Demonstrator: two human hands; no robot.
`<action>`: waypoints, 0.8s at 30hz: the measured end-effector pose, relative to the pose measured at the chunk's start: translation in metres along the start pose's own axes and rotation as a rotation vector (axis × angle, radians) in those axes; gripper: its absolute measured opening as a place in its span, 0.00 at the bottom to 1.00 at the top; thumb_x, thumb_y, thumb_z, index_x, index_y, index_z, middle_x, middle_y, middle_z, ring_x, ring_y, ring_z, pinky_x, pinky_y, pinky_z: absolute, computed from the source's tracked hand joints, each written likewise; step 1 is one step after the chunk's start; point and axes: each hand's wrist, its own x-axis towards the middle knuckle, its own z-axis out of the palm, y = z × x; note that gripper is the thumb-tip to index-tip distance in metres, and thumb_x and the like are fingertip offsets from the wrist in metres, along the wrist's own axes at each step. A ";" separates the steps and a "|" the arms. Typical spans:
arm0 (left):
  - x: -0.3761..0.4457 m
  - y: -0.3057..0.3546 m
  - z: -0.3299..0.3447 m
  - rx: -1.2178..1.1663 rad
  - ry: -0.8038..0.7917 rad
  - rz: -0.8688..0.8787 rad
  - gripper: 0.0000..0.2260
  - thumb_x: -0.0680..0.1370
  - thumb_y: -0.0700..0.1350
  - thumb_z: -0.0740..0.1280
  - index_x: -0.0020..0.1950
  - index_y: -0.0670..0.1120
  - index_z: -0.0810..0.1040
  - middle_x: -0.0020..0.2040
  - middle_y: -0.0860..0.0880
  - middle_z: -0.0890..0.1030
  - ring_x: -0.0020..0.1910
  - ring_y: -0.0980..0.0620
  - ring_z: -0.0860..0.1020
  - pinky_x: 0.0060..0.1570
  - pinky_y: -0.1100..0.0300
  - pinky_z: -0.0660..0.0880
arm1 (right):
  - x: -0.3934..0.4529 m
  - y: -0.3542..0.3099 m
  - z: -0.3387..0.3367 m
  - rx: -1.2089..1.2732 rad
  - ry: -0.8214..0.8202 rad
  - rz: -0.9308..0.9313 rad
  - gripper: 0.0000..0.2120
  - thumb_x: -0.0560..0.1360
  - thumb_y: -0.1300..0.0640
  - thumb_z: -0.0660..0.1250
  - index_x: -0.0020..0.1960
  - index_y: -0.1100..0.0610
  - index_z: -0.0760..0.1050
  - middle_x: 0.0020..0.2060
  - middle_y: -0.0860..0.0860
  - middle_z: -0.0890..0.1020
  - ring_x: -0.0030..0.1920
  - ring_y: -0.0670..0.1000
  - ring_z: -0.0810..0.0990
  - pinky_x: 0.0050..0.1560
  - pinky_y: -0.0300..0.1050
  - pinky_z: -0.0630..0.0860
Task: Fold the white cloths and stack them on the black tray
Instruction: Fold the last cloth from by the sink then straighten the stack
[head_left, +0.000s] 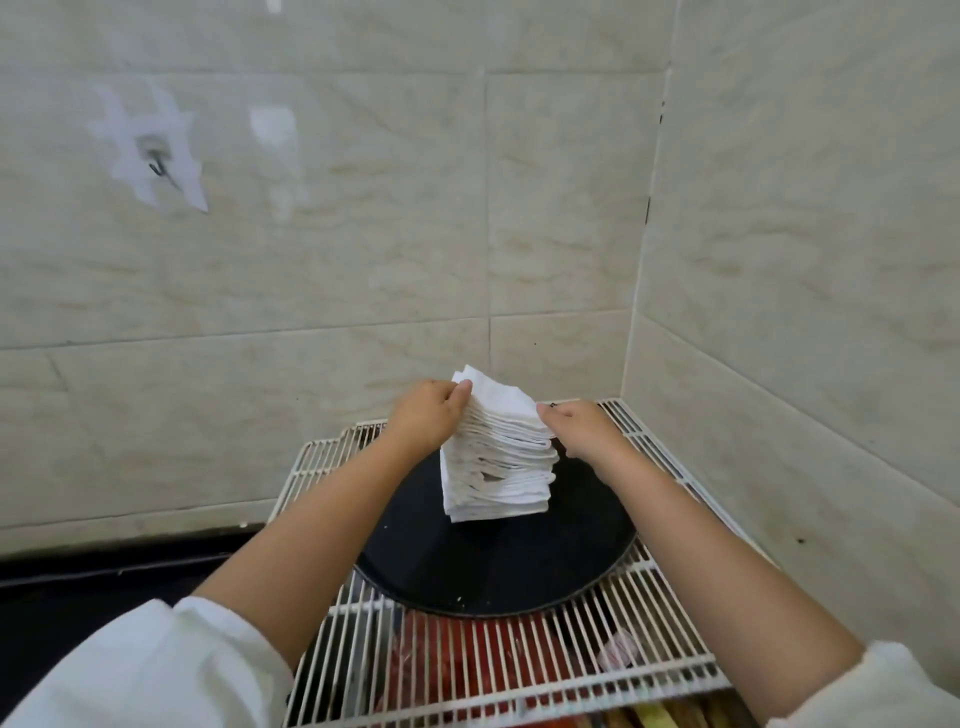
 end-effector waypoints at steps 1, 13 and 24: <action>0.001 0.001 0.000 -0.033 0.017 -0.031 0.15 0.82 0.50 0.53 0.43 0.45 0.72 0.43 0.43 0.73 0.43 0.48 0.71 0.36 0.60 0.65 | 0.000 0.002 0.001 0.010 0.003 0.010 0.23 0.78 0.53 0.57 0.26 0.54 0.56 0.27 0.51 0.60 0.33 0.52 0.62 0.41 0.44 0.60; -0.013 0.000 0.004 -0.771 -0.171 -0.476 0.07 0.78 0.46 0.58 0.51 0.45 0.71 0.72 0.43 0.63 0.69 0.44 0.64 0.62 0.52 0.64 | 0.007 0.004 0.028 0.463 -0.145 0.401 0.29 0.77 0.39 0.53 0.71 0.56 0.62 0.69 0.55 0.69 0.68 0.57 0.68 0.68 0.51 0.64; -0.021 -0.033 0.022 -1.126 -0.414 -0.432 0.19 0.79 0.50 0.50 0.59 0.45 0.77 0.54 0.46 0.81 0.49 0.49 0.79 0.44 0.57 0.76 | 0.016 -0.045 0.042 0.110 -0.045 0.155 0.21 0.79 0.52 0.53 0.67 0.64 0.66 0.64 0.59 0.73 0.63 0.58 0.72 0.54 0.41 0.67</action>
